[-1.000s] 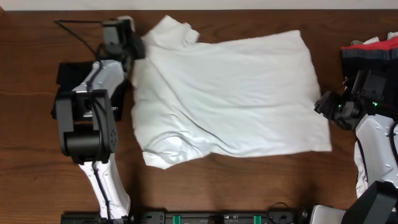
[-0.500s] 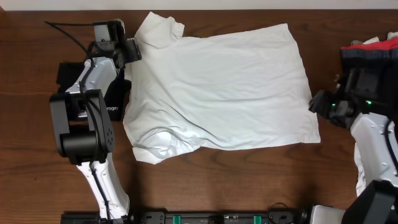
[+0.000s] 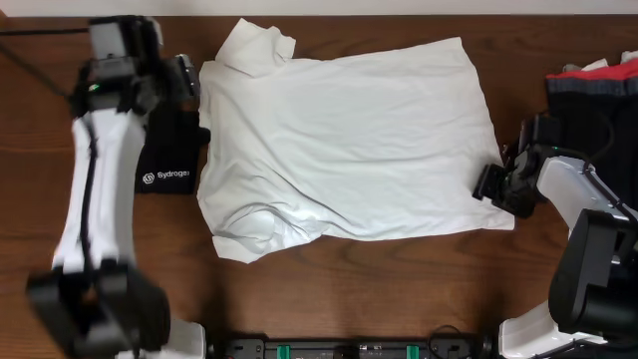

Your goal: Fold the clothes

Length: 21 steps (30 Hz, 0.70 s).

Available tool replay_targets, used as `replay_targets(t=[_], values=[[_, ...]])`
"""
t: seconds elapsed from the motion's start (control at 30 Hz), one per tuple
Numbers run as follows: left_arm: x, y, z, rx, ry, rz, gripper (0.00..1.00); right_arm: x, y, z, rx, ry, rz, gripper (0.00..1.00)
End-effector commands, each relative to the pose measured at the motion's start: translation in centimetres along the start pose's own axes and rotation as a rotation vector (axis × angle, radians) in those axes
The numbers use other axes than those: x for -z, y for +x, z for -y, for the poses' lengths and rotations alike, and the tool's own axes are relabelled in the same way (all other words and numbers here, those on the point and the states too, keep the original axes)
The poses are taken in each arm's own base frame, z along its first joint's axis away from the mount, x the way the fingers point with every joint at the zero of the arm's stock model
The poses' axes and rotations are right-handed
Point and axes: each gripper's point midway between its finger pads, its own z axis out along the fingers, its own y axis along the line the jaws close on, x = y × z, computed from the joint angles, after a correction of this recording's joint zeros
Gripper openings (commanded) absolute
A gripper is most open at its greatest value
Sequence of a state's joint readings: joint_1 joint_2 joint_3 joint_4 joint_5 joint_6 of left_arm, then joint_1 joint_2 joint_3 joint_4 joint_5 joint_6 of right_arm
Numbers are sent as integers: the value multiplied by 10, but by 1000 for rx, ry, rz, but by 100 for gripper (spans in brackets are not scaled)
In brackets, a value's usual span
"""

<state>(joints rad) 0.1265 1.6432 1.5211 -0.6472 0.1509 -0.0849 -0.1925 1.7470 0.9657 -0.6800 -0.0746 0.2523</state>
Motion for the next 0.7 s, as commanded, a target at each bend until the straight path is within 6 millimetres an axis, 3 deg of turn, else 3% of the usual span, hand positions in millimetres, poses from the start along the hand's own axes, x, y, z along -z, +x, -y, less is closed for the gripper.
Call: replay_targets(t=[0.0, 0.13, 0.23, 0.37, 0.5, 0.57, 0.6, 0.67], values=[[38, -5, 4, -2, 3, 37, 76, -6, 6, 22, -22, 103, -24, 36], [79, 2, 7, -4, 6, 58, 76, -12, 18, 51, -114, 259, -58, 26], [107, 10, 8, -5, 7, 67, 77, -24, 34, 81, -215, 371, -99, 11], [125, 24, 8, -2, 3, 42, 77, -35, 46, 110, -316, 392, -153, 1], [128, 50, 4, 7, -15, -57, 77, -34, 47, 130, -407, 374, -159, 1], [126, 64, 1, 13, -24, -118, 77, -35, 46, 128, -422, 323, -165, 1], [123, 72, 0, 17, -29, -151, 77, -36, 42, 121, -409, 267, -165, 4], [119, 86, -3, 22, -38, -213, 77, -36, 33, 102, -346, 145, -154, 22]])
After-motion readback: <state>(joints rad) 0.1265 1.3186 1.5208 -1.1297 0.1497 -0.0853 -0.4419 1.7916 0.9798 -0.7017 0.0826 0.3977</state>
